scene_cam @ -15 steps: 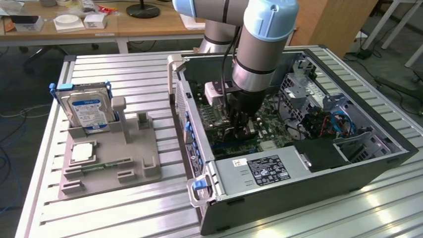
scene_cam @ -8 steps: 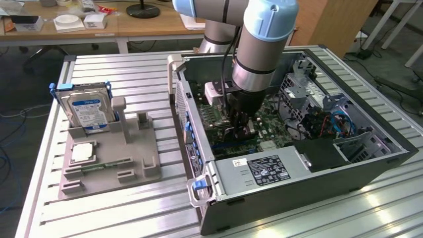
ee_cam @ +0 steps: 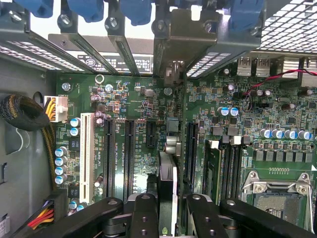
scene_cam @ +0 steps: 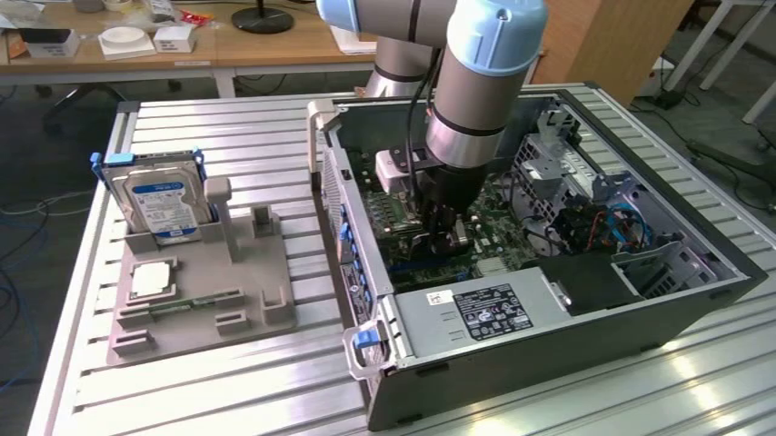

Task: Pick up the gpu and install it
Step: 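Insert the gpu into the slot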

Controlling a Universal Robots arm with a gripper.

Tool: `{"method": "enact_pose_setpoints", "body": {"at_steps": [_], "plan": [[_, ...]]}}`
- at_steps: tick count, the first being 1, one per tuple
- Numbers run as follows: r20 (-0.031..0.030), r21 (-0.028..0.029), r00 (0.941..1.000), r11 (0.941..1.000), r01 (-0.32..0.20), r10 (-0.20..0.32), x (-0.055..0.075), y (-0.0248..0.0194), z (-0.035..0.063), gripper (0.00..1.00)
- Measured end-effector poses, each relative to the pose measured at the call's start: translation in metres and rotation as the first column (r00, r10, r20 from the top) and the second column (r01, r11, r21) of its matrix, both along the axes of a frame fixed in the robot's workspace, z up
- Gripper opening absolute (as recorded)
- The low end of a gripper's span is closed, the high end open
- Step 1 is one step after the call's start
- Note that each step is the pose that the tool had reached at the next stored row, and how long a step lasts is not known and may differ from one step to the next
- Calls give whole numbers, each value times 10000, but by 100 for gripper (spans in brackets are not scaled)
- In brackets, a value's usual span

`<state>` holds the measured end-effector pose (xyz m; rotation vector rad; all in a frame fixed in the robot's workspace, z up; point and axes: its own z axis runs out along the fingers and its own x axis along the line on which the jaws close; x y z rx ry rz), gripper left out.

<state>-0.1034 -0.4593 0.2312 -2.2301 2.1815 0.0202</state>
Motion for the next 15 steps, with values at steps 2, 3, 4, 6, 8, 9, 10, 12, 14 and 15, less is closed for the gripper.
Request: {"method": "enact_pose_setpoints", "body": {"at_steps": [2,3,4,6,8,9,10,12,14,15], "plan": [[0,0,10000,10000,0,0,0,0,0,27],[0,0,10000,10000,0,0,0,0,0,27],[0,0,10000,10000,0,0,0,0,0,27],[0,0,10000,10000,0,0,0,0,-6,27],[0,0,10000,10000,0,0,0,0,-6,27],[0,0,10000,10000,0,0,0,0,-6,27],[0,0,10000,10000,0,0,0,0,-6,27],[0,0,10000,10000,0,0,0,0,-6,27],[0,0,10000,10000,0,0,0,0,-6,27],[0,0,10000,10000,0,0,0,0,-6,27]]}}
